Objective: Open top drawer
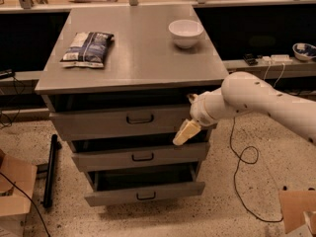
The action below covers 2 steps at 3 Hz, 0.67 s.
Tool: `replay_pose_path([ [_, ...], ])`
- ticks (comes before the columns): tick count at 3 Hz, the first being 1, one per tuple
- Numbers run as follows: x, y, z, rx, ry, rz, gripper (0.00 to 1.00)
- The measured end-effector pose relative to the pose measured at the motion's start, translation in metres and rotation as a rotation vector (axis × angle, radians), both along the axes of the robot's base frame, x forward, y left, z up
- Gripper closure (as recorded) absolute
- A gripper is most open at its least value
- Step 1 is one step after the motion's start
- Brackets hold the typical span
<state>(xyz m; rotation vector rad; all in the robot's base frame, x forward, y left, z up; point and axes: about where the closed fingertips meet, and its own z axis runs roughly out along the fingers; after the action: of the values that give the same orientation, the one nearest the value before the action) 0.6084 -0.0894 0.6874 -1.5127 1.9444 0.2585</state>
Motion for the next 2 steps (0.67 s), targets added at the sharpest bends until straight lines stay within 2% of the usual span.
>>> replay_pose_path([
  [1, 0.027, 0.004, -0.016, 0.043, 0.009, 0.024, 0.0],
  [2, 0.043, 0.008, -0.028, 0.077, 0.045, 0.042, 0.18],
])
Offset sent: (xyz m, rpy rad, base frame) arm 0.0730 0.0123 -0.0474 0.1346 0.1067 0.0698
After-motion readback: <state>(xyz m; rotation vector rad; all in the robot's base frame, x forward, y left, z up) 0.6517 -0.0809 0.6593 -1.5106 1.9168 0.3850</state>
